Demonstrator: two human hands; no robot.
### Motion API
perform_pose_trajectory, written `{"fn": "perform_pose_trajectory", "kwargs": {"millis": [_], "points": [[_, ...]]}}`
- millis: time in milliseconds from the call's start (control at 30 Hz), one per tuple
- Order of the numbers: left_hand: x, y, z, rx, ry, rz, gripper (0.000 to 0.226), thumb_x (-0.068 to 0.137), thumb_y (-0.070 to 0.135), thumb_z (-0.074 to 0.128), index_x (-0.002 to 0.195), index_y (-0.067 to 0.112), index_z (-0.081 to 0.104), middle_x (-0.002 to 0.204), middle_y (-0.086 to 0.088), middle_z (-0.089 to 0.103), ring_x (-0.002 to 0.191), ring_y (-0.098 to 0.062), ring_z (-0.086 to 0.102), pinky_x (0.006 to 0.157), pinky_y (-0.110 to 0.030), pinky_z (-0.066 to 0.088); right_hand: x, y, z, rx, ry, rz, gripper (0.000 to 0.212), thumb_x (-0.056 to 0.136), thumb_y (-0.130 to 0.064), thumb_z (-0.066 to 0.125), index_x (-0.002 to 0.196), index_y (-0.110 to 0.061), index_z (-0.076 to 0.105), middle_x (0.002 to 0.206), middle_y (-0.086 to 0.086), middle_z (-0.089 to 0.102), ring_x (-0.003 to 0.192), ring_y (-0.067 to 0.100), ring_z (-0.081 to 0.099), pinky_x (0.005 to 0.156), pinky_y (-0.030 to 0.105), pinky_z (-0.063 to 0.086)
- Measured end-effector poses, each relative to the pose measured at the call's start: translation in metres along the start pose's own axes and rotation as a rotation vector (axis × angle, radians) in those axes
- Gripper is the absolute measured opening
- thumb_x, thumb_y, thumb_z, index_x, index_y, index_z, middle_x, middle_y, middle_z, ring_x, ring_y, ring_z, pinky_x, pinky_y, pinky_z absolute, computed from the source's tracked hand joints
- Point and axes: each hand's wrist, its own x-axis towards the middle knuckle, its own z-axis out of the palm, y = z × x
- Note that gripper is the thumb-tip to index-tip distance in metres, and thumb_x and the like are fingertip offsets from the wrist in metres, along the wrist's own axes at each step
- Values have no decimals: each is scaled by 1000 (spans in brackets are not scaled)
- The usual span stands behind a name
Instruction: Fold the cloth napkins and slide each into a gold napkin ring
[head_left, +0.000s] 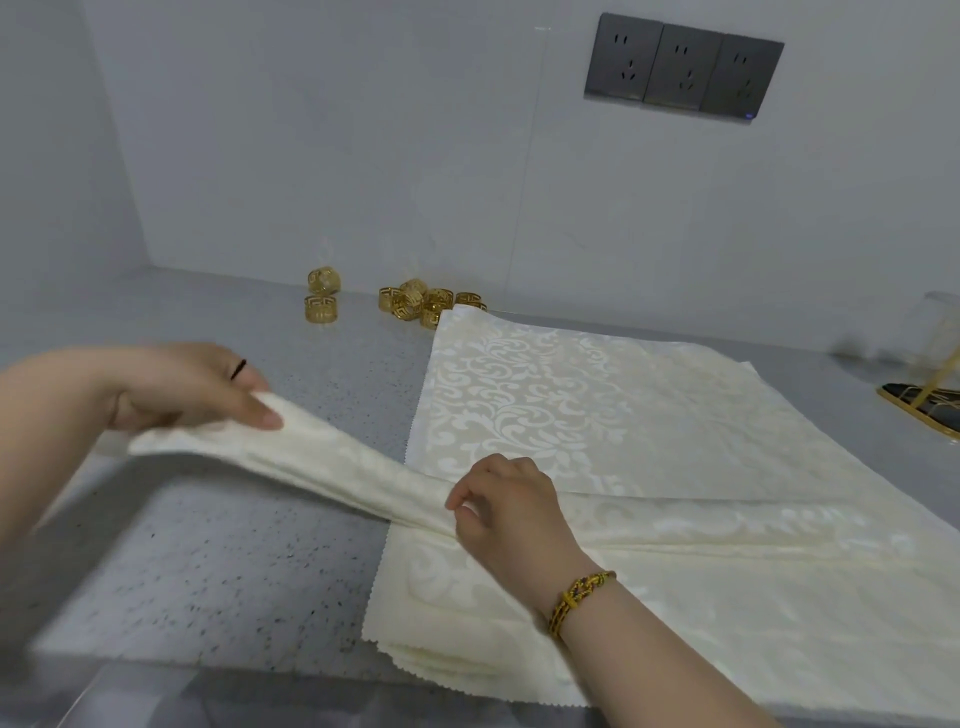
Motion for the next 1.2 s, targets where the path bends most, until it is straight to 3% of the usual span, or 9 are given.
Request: {"fn": "perform_pose_trajectory", "kwargs": {"millis": [133,300,433,533,667,867,967,1033,1200], "points": [[-19,64,21,-53,-44,201,64,5,48,87,56,12,71,54,-1,63,45,-6,58,39,-16,45,2,0,-5,-18,-60,8,27,87,-24,44,102,-19,66,115,-4,55,109,16,38,97,21,24],[-7,125,85,50,-54,288,14,75,18,71,64,16,63,56,9,61,52,-2,56,57,-18,44,0,5,-18,246,-105,83,20,83,-25,55,95,-17,70,106,-7,54,113,13,38,96,15,25],[16,135,136,85,-124,315,23,76,24,72,58,25,58,54,17,53,53,0,48,53,-15,36,-8,24,-56,217,137,262,17,83,-27,54,66,-30,54,75,-18,48,92,15,41,83,26,34],[29,134,167,95,-161,304,19,77,26,72,64,25,58,66,14,52,62,1,47,54,-15,35,-30,55,-91,-26,8,343,13,87,-21,55,79,-29,60,83,-16,52,86,9,40,86,20,35],[42,138,197,131,-131,308,21,78,25,70,62,25,55,66,11,52,61,-2,47,54,-16,36,-48,74,-96,255,-107,399,23,84,-8,61,70,-26,57,72,-14,49,65,0,46,59,1,36],[49,132,218,233,-154,330,48,81,52,57,53,16,42,52,5,28,49,-11,26,51,-23,23,-49,85,-93,274,-78,354,34,84,-3,57,64,-30,50,71,-10,46,64,2,43,59,3,36],[45,124,208,127,-172,309,56,88,59,31,81,17,67,65,11,52,68,-7,50,77,-22,38,-51,87,-95,318,-60,341,32,87,-3,54,69,-30,54,75,-11,52,68,1,47,61,3,37],[43,117,199,66,-223,332,59,93,51,20,93,22,71,80,24,62,82,8,52,92,-18,29,-51,90,-95,365,-29,374,32,89,-3,50,67,-26,56,73,-11,56,68,2,49,62,5,38],[43,98,202,175,-225,461,18,93,27,50,92,40,63,101,31,54,101,8,50,78,2,35,-43,88,-114,1007,149,600,35,97,-28,34,82,-12,62,84,6,65,84,22,56,84,34,40]]}}
